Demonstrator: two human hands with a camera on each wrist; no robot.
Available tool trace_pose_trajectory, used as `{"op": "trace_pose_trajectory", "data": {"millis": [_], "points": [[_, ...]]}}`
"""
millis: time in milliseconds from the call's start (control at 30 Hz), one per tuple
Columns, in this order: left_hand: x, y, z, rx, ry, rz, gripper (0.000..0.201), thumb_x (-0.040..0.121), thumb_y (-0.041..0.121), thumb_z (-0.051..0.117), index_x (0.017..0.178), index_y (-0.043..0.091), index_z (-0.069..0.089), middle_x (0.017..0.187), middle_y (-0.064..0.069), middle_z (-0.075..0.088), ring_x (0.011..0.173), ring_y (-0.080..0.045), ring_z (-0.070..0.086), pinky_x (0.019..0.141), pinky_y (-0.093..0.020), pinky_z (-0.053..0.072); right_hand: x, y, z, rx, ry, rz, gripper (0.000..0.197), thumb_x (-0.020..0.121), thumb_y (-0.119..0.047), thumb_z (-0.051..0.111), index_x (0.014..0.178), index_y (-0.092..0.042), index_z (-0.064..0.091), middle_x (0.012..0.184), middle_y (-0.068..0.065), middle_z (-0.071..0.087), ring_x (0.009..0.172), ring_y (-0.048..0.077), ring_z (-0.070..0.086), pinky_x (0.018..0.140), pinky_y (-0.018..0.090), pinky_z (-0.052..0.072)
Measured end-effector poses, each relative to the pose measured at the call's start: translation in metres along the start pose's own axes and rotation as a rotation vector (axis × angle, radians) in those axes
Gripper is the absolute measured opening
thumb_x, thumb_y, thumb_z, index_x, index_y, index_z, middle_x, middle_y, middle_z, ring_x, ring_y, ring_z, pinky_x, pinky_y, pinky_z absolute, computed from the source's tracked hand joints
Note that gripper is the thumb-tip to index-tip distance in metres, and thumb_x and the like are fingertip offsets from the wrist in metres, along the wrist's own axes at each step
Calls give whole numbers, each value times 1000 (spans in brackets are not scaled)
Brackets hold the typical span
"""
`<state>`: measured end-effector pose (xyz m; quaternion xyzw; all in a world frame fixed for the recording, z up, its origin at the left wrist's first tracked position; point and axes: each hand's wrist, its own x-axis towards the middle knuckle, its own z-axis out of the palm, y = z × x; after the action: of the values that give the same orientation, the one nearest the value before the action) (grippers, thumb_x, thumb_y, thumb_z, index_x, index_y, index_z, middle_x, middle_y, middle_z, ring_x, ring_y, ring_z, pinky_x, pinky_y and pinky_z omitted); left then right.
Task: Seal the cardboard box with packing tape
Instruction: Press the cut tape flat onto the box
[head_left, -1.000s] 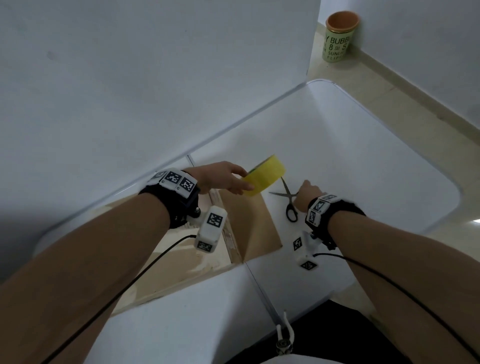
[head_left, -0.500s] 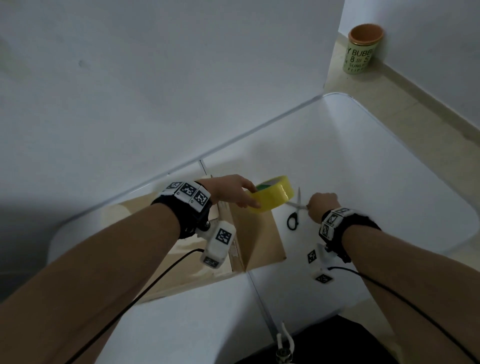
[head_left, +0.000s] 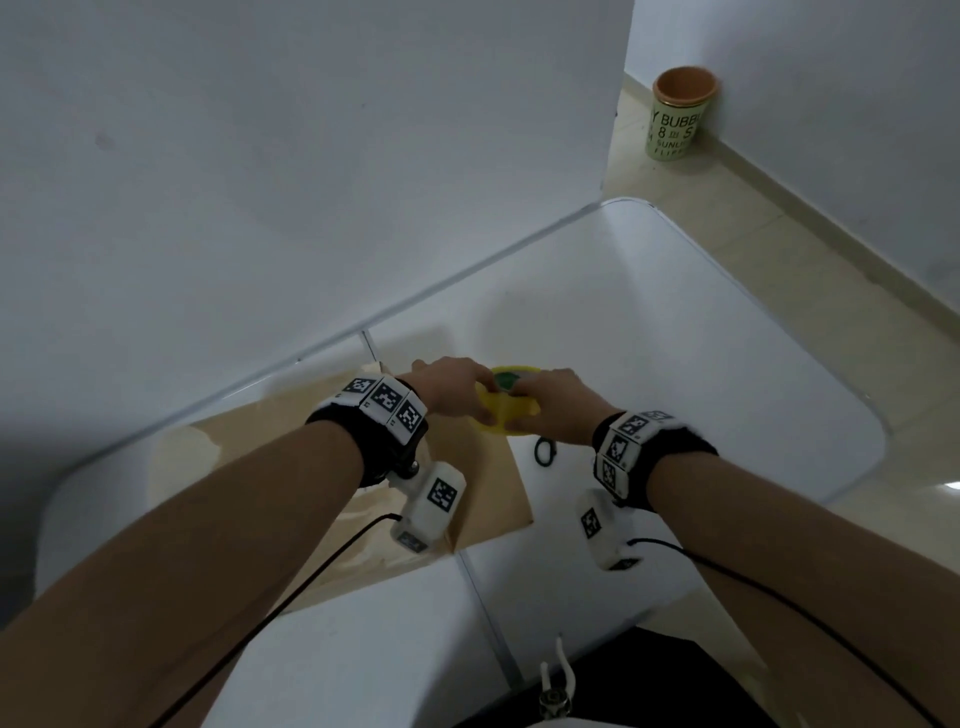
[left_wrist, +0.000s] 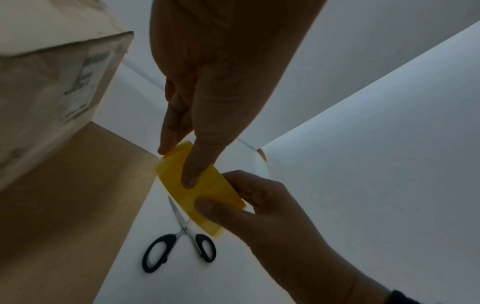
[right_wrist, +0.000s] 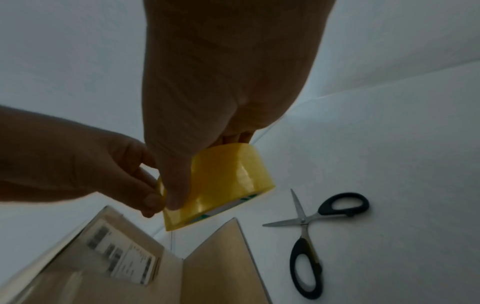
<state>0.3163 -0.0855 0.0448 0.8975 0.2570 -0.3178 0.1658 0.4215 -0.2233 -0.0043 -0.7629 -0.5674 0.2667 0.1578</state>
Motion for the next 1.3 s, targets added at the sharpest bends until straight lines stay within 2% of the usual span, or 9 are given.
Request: {"op": "trace_pose_trajectory", "data": {"millis": [133, 400, 533, 767, 900, 1000, 1100, 1200, 1300], "points": [[6, 3, 2, -209, 161, -23, 45, 83, 21, 67, 124, 34, 54, 113, 1, 63, 108, -23, 56, 96, -47, 43, -3, 9, -5, 169, 51, 90, 34, 84, -40, 65, 101, -11, 68, 92, 8, 68, 81, 16, 56, 69, 26, 39], [21, 18, 6, -175, 220, -23, 30, 82, 8, 60, 104, 28, 54, 100, 2, 67, 98, -19, 57, 87, -39, 40, -6, 14, -9, 24, -40, 163, 32, 87, -40, 59, 108, -17, 64, 96, 4, 62, 91, 22, 60, 74, 31, 48], [29, 19, 9, -481, 192, -12, 23, 80, 10, 69, 97, 20, 55, 99, -4, 70, 97, -22, 64, 88, -41, 51, -4, 24, -10, -94, 8, 209, 35, 90, -37, 54, 112, -12, 64, 104, 7, 66, 98, 26, 61, 78, 29, 46], [18, -9, -1, -777, 242, -37, 37, 87, 13, 66, 123, 20, 57, 129, -6, 55, 114, -21, 55, 85, -30, 46, -25, 98, -7, -140, 75, 747, 21, 87, -24, 52, 74, -8, 55, 77, 9, 61, 79, 27, 58, 81, 33, 38], [-7, -34, 1, -832, 437, -58, 25, 92, 13, 58, 115, 20, 63, 125, 0, 60, 109, -14, 58, 82, -25, 45, -21, 91, 2, -76, 176, 796, 47, 92, -35, 55, 126, -4, 48, 129, 17, 49, 118, 35, 51, 96, 41, 41], [-27, -46, 11, -754, 592, -69, 22, 95, 14, 53, 111, 23, 64, 121, 4, 62, 105, -13, 59, 88, -29, 46, -2, 58, 4, 233, 350, 652, 34, 91, -24, 54, 122, -10, 52, 122, 12, 54, 109, 32, 56, 89, 38, 45], [-44, -68, 30, -631, 683, -48, 25, 98, 13, 46, 115, 21, 61, 136, 0, 55, 86, -17, 61, 80, -23, 46, 15, 14, 22, 761, 98, 592, 14, 94, -18, 52, 96, -9, 62, 109, 14, 65, 91, 25, 60, 80, 35, 47], [-56, -98, 57, -518, 707, 0, 35, 97, 13, 45, 130, 16, 54, 147, -5, 44, 132, -22, 45, 110, -37, 35, 17, -30, 47, 1184, -150, 686, 26, 99, -20, 47, 116, -4, 59, 111, 11, 61, 95, 21, 58, 95, 36, 47], [-62, -119, 83, -448, 650, -84, 43, 100, 19, 41, 142, 25, 43, 157, -1, 27, 146, -20, 20, 116, -47, 22, 16, -55, 74, 1292, -216, 660, 40, 100, -32, 46, 132, -9, 51, 131, 7, 57, 113, 25, 57, 107, 40, 42]]}}
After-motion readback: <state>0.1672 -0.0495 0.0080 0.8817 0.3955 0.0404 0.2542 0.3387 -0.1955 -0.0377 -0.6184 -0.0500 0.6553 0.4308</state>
